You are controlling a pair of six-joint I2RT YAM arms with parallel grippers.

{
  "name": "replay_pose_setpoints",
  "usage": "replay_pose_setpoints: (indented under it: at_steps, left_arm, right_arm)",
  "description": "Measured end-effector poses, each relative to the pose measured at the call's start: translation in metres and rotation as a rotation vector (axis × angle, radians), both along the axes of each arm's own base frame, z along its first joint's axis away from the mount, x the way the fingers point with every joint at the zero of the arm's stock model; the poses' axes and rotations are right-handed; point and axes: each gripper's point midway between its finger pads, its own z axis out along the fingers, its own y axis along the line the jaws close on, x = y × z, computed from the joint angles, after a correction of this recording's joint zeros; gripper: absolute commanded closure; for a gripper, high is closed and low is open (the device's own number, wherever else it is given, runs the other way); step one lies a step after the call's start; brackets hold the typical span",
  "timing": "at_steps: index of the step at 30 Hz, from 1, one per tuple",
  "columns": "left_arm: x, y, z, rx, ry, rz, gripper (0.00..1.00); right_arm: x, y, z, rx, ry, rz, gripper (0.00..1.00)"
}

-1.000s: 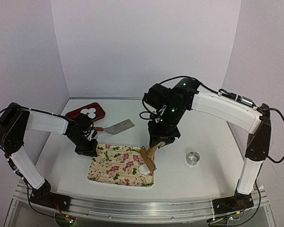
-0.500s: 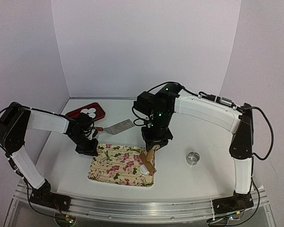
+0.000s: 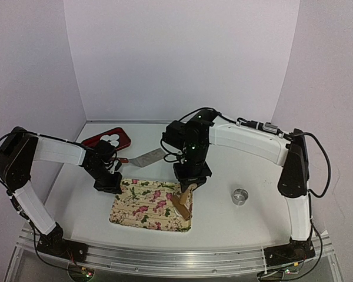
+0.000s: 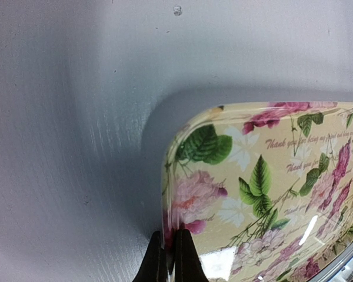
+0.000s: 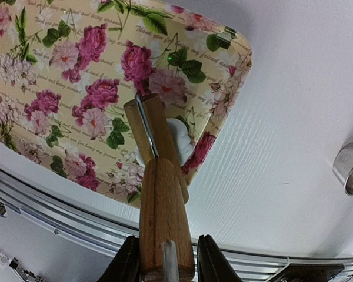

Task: Roll out the dumpling wrappers from the dough

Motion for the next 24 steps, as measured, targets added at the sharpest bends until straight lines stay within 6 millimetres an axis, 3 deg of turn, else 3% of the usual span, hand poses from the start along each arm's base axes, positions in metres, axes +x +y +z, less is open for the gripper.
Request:
replay_pose_setpoints:
  at_steps: [24]
  left_arm:
    - [0.000, 0.000, 0.000, -0.005, 0.010, 0.023, 1.00]
  right_arm:
    - [-0.006, 0.001, -0.014, 0.035, 0.024, -0.009, 1.00]
